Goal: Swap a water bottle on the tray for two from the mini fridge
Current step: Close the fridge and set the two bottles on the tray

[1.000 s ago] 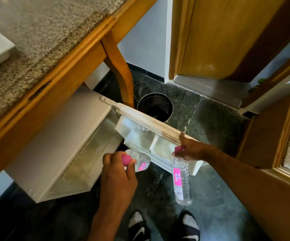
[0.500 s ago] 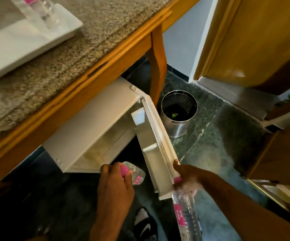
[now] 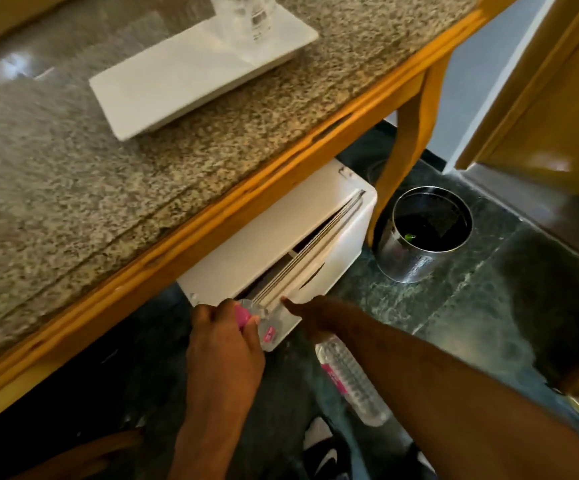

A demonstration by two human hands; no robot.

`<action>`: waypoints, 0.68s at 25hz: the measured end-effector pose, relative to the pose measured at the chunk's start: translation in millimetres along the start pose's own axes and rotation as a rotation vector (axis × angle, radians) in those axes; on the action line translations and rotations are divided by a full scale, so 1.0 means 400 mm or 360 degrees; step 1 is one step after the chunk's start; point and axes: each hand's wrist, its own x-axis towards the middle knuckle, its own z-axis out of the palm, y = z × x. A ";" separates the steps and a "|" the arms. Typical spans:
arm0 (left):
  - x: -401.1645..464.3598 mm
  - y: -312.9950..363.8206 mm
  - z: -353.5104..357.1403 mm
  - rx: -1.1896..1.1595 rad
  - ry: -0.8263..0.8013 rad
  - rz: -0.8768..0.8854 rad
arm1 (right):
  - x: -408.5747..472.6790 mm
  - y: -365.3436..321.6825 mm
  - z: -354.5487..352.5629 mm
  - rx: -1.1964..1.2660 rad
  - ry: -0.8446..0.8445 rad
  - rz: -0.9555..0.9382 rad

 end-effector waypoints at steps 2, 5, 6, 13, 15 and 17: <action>0.028 -0.024 -0.007 -0.0038 0.0003 -0.0009 | 0.011 -0.031 -0.034 -0.0227 0.0165 -0.0123; 0.055 -0.019 0.007 -0.0045 -0.0036 0.0044 | -0.013 -0.038 -0.073 -0.0595 0.0171 -0.0310; 0.061 -0.022 0.014 -0.0063 -0.0045 0.0058 | -0.010 -0.024 -0.076 -0.0767 0.0207 -0.0361; 0.044 0.038 -0.057 -0.0129 -0.0054 0.0144 | -0.250 -0.015 -0.153 -0.0816 0.0593 -0.0568; -0.005 0.092 -0.172 -0.0179 -0.0012 0.0198 | -0.431 -0.025 -0.212 -0.0848 0.0783 -0.0722; -0.058 0.145 -0.311 -0.0191 0.0012 0.0265 | -0.641 -0.061 -0.272 -0.0884 0.0892 -0.0888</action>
